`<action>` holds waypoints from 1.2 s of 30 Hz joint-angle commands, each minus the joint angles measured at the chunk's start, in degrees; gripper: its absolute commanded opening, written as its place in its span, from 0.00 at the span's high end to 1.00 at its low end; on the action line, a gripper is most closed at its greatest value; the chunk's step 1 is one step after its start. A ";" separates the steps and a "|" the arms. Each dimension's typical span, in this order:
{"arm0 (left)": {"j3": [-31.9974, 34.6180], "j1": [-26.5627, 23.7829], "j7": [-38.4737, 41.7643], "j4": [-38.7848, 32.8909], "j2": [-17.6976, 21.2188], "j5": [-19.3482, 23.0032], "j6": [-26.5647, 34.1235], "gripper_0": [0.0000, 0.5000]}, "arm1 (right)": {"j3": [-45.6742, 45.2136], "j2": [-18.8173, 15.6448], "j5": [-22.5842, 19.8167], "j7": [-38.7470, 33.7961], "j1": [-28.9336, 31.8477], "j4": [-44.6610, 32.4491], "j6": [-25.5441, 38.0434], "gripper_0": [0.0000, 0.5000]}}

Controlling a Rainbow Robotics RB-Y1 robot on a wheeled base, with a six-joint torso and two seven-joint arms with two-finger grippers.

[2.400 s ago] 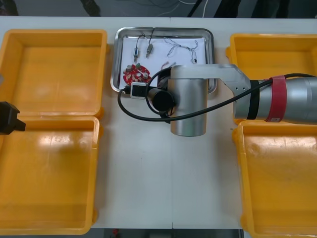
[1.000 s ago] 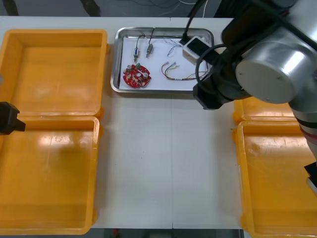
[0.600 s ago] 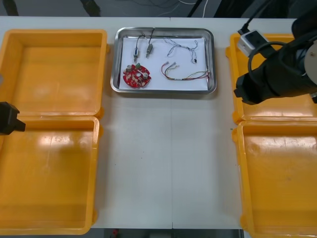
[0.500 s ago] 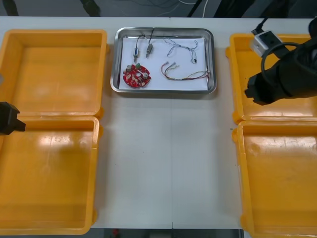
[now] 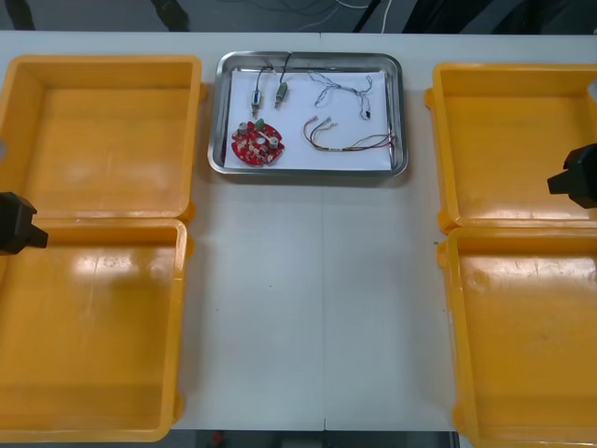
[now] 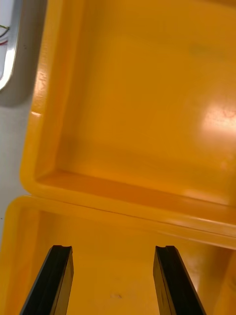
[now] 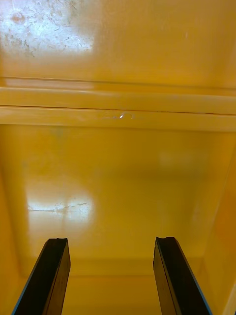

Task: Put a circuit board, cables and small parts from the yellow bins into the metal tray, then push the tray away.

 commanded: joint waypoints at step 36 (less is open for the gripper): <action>1.53 0.73 -3.13 -1.50 1.96 0.41 0.38 0.00 | -8.60 -4.06 -4.00 -2.90 9.84 5.61 0.16 0.05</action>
